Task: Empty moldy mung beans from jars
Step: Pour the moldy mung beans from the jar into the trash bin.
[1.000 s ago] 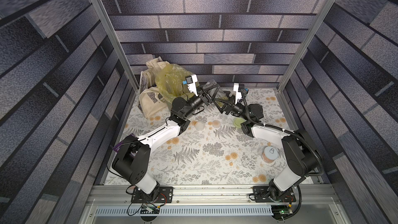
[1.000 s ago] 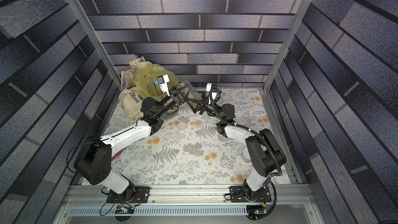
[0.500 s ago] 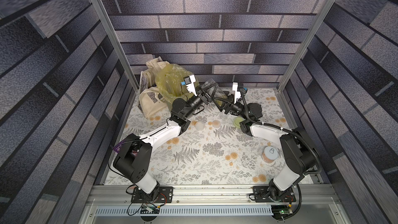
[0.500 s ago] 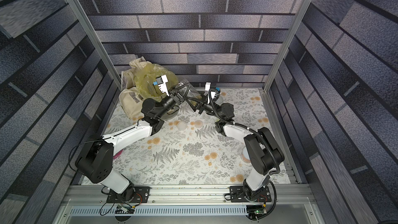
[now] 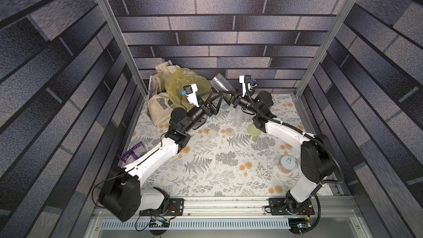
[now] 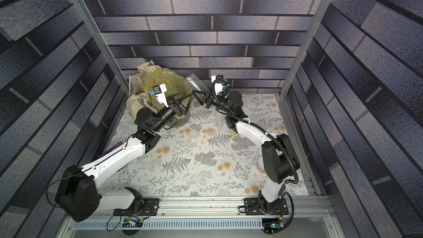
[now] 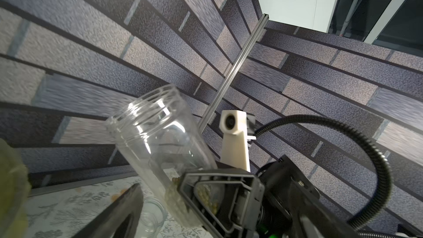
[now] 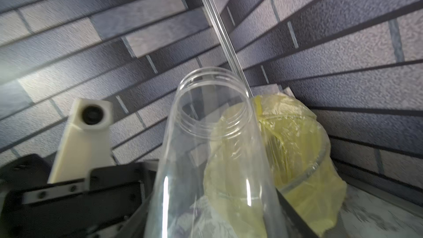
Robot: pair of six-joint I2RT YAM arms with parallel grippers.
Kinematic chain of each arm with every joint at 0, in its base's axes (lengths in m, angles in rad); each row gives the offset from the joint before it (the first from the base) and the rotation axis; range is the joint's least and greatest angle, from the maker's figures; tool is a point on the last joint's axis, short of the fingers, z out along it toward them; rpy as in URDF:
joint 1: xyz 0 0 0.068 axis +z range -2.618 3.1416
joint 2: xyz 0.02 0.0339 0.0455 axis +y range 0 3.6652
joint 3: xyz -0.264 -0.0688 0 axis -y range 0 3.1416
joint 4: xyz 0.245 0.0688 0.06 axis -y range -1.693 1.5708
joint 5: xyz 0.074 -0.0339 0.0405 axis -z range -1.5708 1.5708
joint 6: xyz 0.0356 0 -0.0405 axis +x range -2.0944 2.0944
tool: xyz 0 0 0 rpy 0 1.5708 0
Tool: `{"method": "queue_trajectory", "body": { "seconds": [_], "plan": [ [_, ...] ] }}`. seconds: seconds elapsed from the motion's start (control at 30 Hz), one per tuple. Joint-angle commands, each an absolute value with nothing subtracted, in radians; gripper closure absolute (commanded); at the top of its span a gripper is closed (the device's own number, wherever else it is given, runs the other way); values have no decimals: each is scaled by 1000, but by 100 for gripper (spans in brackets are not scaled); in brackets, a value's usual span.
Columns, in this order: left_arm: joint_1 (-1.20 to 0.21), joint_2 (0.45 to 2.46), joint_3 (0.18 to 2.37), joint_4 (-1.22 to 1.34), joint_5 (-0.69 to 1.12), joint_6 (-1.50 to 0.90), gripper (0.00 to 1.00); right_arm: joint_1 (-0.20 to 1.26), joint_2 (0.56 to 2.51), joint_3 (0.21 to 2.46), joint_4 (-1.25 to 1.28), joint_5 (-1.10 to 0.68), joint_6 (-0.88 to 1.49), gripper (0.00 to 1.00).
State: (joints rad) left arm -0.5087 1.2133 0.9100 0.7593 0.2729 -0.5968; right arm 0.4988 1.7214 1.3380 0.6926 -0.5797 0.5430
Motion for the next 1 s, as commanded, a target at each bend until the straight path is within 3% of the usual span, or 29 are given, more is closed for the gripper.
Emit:
{"method": "queue_trajectory", "body": {
  "seconds": [0.0, 0.3, 0.57, 0.77, 0.97],
  "plan": [
    [-510, 1023, 885, 481, 122, -340, 0, 492, 1757, 1567, 157, -608, 373, 57],
    [-449, 727, 719, 316, -56, -266, 0, 504, 1987, 2049, -373, -613, 241, 58],
    [-376, 663, 646, 296, -22, -323, 0, 546, 2248, 2498, -684, -507, 106, 59],
    [-343, 646, 620, 301, -2, -355, 0, 582, 2338, 2725, -829, -411, 14, 56],
    [-324, 647, 604, 317, 15, -380, 0, 603, 2326, 2744, -896, -318, -56, 56]
  ]
}}
